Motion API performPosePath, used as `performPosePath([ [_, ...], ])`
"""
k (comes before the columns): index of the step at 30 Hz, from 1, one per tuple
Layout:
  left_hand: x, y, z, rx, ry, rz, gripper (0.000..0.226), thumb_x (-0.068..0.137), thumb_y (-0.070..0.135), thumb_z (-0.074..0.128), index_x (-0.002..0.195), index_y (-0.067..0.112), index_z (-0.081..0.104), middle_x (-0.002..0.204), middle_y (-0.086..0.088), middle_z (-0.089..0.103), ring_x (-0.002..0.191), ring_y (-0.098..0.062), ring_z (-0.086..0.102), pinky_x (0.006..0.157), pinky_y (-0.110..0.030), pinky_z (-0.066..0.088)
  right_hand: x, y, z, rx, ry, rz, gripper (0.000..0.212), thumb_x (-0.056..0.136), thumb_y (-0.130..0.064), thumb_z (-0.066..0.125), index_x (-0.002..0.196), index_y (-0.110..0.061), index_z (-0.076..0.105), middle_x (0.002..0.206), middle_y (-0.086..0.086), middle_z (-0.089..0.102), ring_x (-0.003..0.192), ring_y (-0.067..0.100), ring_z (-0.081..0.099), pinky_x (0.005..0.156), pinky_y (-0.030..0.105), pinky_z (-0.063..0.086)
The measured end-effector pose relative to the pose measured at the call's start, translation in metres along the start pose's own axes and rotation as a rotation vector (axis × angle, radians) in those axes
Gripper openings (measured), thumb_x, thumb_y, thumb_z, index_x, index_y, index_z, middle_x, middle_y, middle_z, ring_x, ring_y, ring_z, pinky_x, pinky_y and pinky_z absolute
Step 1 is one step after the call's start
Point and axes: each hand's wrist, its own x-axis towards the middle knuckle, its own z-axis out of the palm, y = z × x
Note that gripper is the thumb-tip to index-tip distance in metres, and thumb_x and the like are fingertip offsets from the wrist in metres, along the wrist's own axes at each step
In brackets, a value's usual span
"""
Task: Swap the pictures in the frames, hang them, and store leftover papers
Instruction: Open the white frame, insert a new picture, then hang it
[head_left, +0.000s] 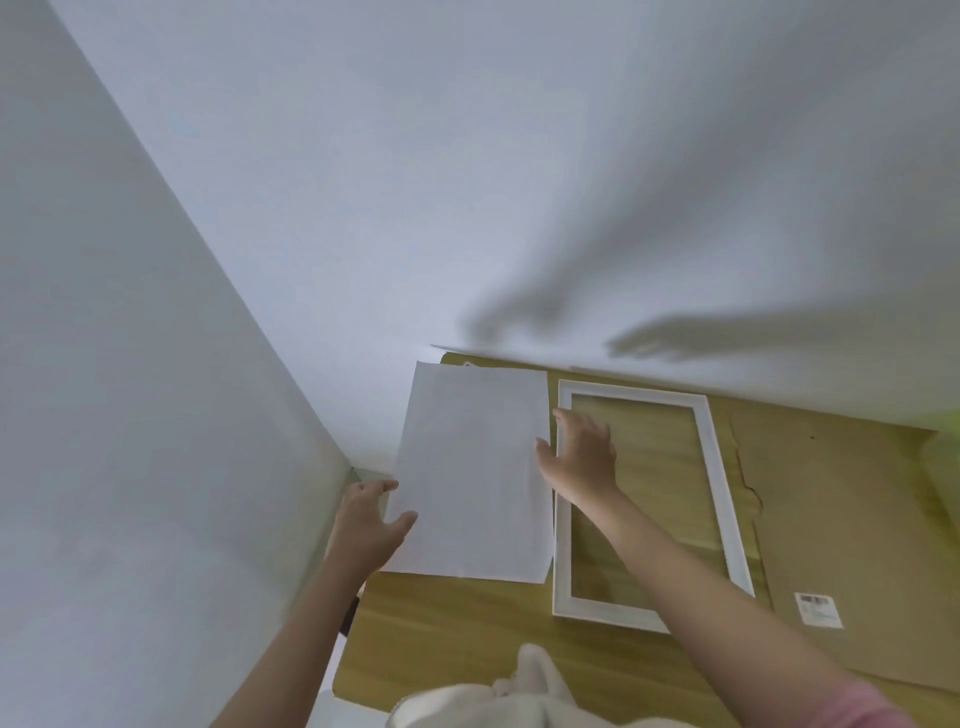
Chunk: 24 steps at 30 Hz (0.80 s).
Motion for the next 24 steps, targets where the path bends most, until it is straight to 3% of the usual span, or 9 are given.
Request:
performPosePath([
  [9,0.018,-0.014,-0.004,-0.088,-0.144,-0.024,0.055,0.069,0.017,0.078,0.119,0.022,0.058,0.112,0.005,0.058,0.089,-0.007,0.056,0.066,-0.016,0.041,0.087,-0.001,0.006,-0.314,-0.211,-0.034,0.068,0.082,-0.054,0.055,0.138,-0.021,0.035,0.142,0.000,0.041,0.126,0.032,0.033,0.098,0.044,0.031],
  [13,0.019,-0.014,-0.004,-0.091,-0.133,-0.014,0.056,0.067,0.011,0.079,0.118,0.022,0.059,0.111,0.006,0.058,0.084,-0.005,0.056,0.061,-0.011,0.038,0.095,0.002,0.011,-0.368,-0.270,-0.066,0.075,0.076,-0.058,0.059,0.138,-0.025,0.033,0.142,-0.004,0.040,0.122,0.030,0.033,0.097,0.044,0.029],
  [21,0.018,-0.012,-0.005,-0.097,-0.104,0.025,0.053,0.066,0.010,0.080,0.114,0.020,0.060,0.104,0.004,0.058,0.080,-0.006,0.056,0.061,-0.009,0.038,0.094,-0.008,0.013,-0.302,-0.233,-0.054,0.071,0.073,-0.042,0.068,0.134,-0.028,0.036,0.134,-0.004,0.048,0.118,0.030,0.035,0.092,0.042,0.029],
  [24,0.018,-0.010,-0.006,-0.091,-0.089,0.035,0.049,0.067,0.009,0.079,0.111,0.020,0.061,0.094,0.006,0.058,0.075,-0.006,0.058,0.060,-0.010,0.039,0.090,-0.013,0.011,-0.188,-0.192,-0.020,0.069,0.071,-0.029,0.067,0.134,-0.028,0.037,0.120,-0.004,0.054,0.111,0.029,0.040,0.086,0.038,0.026],
])
